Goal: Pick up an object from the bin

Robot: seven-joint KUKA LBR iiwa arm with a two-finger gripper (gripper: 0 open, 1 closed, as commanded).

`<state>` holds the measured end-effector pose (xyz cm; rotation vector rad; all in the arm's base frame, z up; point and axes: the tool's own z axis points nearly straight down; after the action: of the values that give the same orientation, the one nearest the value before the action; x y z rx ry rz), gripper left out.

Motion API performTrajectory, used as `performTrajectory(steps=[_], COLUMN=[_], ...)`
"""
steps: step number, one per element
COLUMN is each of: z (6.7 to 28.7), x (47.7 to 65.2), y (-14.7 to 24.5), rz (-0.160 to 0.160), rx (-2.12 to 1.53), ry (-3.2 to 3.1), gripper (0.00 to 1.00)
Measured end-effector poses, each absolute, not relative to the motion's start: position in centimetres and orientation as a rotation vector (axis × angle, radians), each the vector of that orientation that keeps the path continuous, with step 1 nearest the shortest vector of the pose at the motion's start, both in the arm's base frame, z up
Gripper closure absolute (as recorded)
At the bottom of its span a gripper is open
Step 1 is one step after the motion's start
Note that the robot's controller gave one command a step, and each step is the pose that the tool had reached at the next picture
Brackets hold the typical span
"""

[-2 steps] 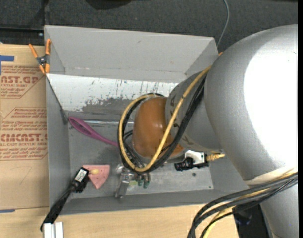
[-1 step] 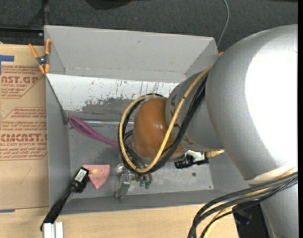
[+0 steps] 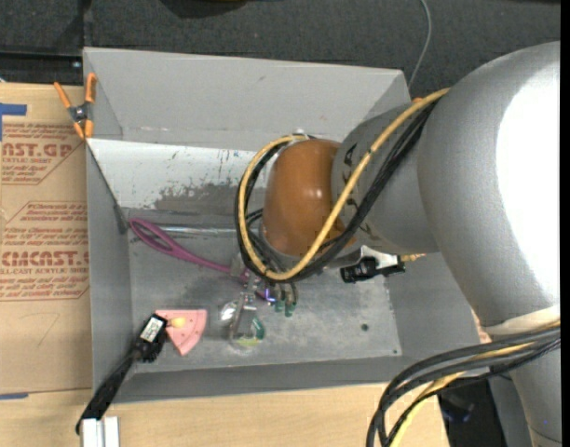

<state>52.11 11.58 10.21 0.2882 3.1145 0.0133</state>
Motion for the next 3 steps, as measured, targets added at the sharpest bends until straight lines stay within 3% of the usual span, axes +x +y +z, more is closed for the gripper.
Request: performTrajectory(steps=[1,2,3], z=[7.81,7.55,7.54], x=[55.79,54.98,54.98], y=[11.21,12.14,12.15], rz=[0.008,0.015,0.015], rx=[-0.213,0.452,0.45], ry=[3.116,3.093,3.093], gripper=[0.0,1.0,1.0])
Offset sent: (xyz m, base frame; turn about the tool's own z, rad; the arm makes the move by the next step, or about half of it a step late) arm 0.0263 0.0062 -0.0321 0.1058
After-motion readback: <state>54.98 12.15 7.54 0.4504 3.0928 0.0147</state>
